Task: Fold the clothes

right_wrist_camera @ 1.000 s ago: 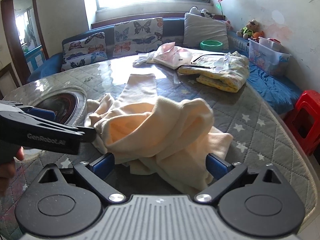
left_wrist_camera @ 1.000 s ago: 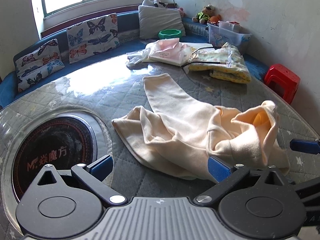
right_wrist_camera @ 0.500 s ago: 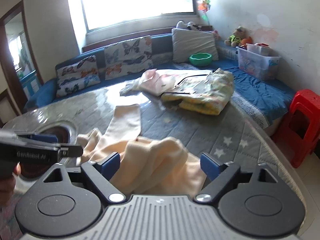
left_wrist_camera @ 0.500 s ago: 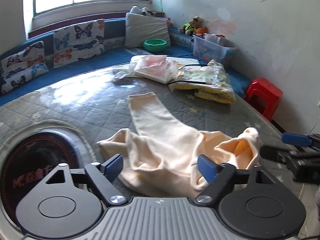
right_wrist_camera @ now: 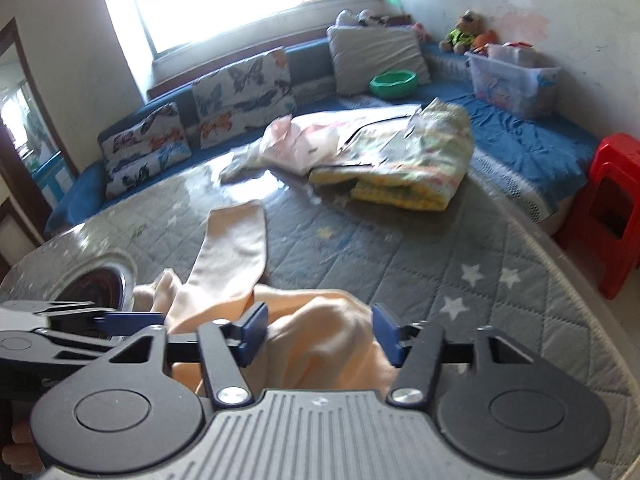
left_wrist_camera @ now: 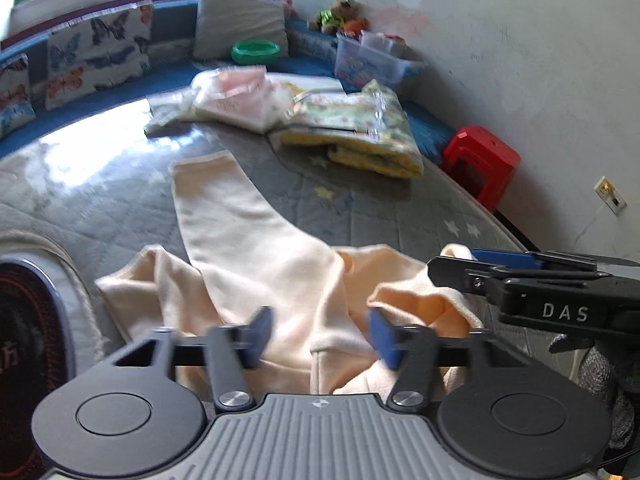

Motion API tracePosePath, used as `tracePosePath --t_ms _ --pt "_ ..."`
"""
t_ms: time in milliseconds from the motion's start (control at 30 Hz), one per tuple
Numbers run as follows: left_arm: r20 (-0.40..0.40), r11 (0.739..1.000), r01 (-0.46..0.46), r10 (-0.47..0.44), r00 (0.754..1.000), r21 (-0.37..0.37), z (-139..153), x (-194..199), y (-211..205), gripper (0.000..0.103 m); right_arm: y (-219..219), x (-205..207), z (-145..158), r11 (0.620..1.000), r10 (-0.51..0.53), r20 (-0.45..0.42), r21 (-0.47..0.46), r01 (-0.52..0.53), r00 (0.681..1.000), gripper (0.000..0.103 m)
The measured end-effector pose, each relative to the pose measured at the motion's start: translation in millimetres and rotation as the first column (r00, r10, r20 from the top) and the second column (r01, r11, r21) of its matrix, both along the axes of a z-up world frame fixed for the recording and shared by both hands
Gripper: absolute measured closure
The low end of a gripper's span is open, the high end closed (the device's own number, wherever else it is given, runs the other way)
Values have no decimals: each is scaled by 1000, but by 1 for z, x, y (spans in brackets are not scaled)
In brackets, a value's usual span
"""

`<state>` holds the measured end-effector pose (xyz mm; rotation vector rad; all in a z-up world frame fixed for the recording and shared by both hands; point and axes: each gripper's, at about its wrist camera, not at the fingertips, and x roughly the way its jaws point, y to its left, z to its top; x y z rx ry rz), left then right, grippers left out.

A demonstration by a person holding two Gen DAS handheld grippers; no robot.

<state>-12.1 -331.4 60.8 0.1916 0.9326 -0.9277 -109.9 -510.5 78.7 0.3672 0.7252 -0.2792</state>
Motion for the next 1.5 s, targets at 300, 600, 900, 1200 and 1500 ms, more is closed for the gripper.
tracePosePath --t_ms 300,600,900,1200,1500 --pt "-9 994 4 -5 1000 -107 10 -3 30 94 7 -20 -4 998 60 -1 15 -60 998 76" --pt "81 986 -39 52 995 -162 37 -26 92 95 46 -61 11 972 230 37 -47 -229 972 85" --pt "112 972 -116 141 984 -207 47 -52 170 95 117 -85 15 850 525 37 -71 -521 851 87" --pt "91 952 -265 281 955 -151 33 -72 252 95 146 -85 19 785 619 70 -28 -619 782 66" --pt "90 948 -315 318 944 -49 6 -77 285 92 110 -46 -2 872 486 42 43 -488 873 57"
